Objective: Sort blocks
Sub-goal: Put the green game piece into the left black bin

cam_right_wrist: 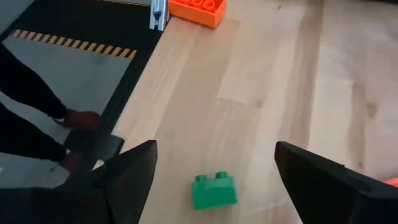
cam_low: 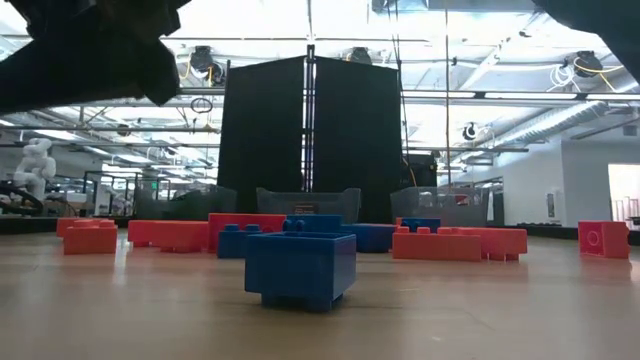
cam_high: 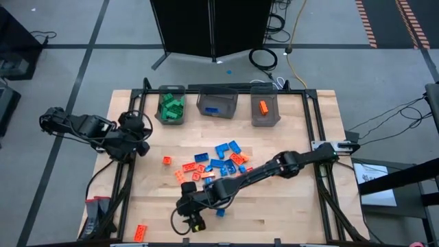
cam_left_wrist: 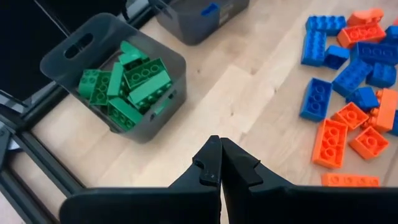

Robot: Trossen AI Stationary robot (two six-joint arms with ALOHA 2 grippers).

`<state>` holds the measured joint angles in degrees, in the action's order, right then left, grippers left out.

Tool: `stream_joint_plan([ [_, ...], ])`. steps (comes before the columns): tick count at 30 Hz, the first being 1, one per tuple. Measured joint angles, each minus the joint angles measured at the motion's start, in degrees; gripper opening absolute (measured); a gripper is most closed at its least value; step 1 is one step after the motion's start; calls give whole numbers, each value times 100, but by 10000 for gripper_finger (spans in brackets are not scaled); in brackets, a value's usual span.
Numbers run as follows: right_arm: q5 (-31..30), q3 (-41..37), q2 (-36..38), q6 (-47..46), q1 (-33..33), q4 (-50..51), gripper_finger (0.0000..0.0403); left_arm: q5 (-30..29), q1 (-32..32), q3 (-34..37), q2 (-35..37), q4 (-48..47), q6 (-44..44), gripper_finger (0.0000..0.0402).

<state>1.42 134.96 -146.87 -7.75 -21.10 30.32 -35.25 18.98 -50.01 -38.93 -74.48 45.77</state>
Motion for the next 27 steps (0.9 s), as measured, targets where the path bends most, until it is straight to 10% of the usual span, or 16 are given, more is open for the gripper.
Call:
stream_joint_plan([
  [27, -266, 7, -601, -111, -112, -91, 296, 51, 0, 21, 6, 174, 27, 0],
])
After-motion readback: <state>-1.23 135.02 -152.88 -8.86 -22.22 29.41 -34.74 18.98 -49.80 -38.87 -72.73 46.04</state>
